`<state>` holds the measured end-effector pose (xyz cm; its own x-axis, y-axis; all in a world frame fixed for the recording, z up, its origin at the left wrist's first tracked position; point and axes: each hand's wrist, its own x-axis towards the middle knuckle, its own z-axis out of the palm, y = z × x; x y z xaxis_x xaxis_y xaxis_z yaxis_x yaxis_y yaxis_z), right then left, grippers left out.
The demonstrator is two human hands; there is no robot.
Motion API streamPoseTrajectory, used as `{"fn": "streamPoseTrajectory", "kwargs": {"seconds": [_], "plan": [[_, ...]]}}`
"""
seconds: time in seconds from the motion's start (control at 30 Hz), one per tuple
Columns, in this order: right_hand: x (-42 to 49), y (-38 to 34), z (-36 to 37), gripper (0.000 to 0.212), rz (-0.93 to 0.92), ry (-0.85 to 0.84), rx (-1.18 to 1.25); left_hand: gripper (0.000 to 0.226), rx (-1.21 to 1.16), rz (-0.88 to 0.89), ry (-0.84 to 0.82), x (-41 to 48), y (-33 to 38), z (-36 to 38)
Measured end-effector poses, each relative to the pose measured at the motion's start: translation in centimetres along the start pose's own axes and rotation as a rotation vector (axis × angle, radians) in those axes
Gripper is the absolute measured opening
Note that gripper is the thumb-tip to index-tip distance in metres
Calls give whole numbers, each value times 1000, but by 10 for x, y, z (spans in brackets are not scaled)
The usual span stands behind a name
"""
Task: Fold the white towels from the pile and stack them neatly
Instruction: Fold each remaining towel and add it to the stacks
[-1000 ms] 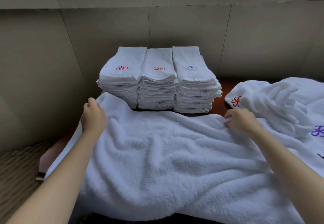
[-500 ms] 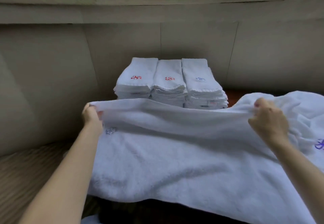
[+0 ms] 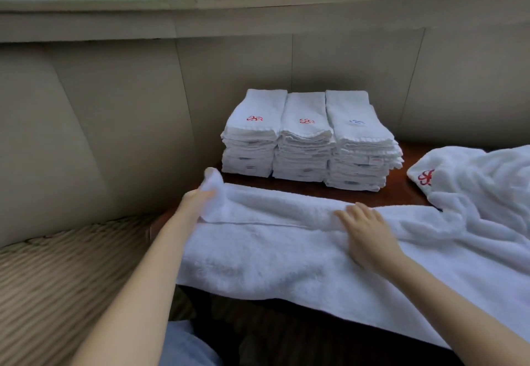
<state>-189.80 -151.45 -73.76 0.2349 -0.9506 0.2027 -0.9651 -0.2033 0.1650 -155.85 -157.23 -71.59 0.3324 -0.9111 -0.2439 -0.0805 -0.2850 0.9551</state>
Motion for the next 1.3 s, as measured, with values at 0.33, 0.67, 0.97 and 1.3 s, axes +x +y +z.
{"fn": "streamPoseTrajectory", "kwargs": {"seconds": [0.33,0.67,0.97,1.3], "plan": [[97,-123,-1,52,-285,-79,190,55,921,253,79,38,-10,28],[116,-139,20,47,-256,87,379,34,632,255,522,63,-33,-48],[107,-138,17,27,-428,199,438,41,616,176,356,53,-17,-41],[38,-16,-7,23,-266,120,232,26,1147,328,476,23,-4,28]]}}
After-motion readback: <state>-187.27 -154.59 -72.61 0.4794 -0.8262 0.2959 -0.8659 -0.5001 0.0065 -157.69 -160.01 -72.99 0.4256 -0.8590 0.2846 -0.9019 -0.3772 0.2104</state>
